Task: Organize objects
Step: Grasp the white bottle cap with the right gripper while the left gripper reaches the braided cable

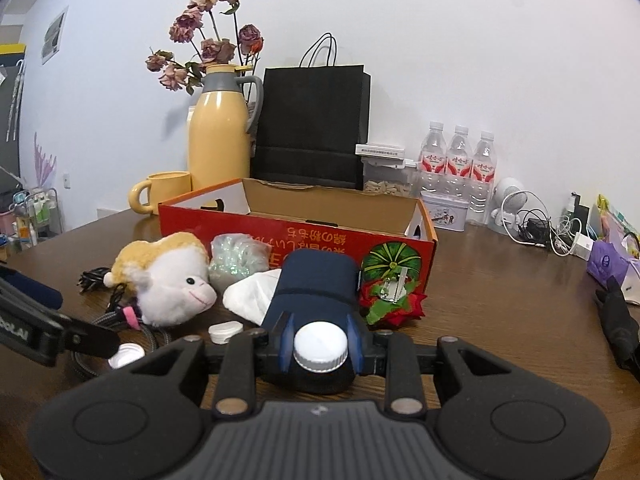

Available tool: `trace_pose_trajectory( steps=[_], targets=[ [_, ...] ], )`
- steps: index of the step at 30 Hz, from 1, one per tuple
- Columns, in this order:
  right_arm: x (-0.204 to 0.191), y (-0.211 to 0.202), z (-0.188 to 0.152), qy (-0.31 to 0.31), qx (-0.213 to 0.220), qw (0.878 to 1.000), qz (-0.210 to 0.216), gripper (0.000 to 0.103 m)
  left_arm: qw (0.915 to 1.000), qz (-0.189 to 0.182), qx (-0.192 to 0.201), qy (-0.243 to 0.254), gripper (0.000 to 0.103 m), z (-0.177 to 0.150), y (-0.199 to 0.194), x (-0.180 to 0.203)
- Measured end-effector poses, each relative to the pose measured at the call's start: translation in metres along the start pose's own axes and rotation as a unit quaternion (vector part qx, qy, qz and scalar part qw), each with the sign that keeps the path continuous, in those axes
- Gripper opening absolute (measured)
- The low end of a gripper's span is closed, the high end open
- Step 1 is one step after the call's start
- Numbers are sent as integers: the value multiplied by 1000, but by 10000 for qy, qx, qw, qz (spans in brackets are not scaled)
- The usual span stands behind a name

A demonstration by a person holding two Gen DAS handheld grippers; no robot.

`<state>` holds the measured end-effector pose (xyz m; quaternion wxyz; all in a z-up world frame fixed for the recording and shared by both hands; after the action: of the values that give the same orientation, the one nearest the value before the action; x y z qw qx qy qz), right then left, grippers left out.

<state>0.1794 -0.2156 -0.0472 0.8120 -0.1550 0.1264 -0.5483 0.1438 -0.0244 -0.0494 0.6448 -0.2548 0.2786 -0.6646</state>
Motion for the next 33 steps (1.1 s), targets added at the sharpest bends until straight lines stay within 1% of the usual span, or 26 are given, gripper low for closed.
trace_pose_trajectory(
  steps=[8,13,15,16,22,26,31,33],
  targets=[
    [-2,-2,-1,-58,33,10000,-3,27,9996,24,-293,25,103,0,20,11],
    [-2,-2,0,-47,36,10000,15,27,9990,-24,-451,7,103,1,32,18],
    [-2,-2,0,-43,35,10000,18,27,9987,103,-470,177,103,-1,34,22],
    [-2,-2,0,-41,37,10000,17,27,9985,156,-463,258,103,-1,35,24],
    [-2,-2,-1,-45,28,10000,21,27,9990,140,-339,266,103,-1,36,26],
    [-2,-2,-1,-50,19,10000,28,27,9988,262,-357,207,103,-2,34,24],
    [-2,-1,-1,-50,7,10000,35,27,9976,455,-293,423,103,-1,31,27],
    [-2,-1,-1,-46,11,10000,34,27,9978,432,-256,438,103,-1,31,27]
  ],
)
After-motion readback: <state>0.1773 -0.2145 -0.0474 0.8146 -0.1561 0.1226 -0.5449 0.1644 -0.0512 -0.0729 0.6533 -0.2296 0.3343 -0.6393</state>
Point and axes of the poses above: each gripper's, at about its wrist camera, not at the fingertips, and y roughly the way its jaws point, x to its right, z to its top, the point moved 6 cm from there along y, roughly the way its jaws point, and after that the axes turned 6 degrees about y, right-handed, at the moved point
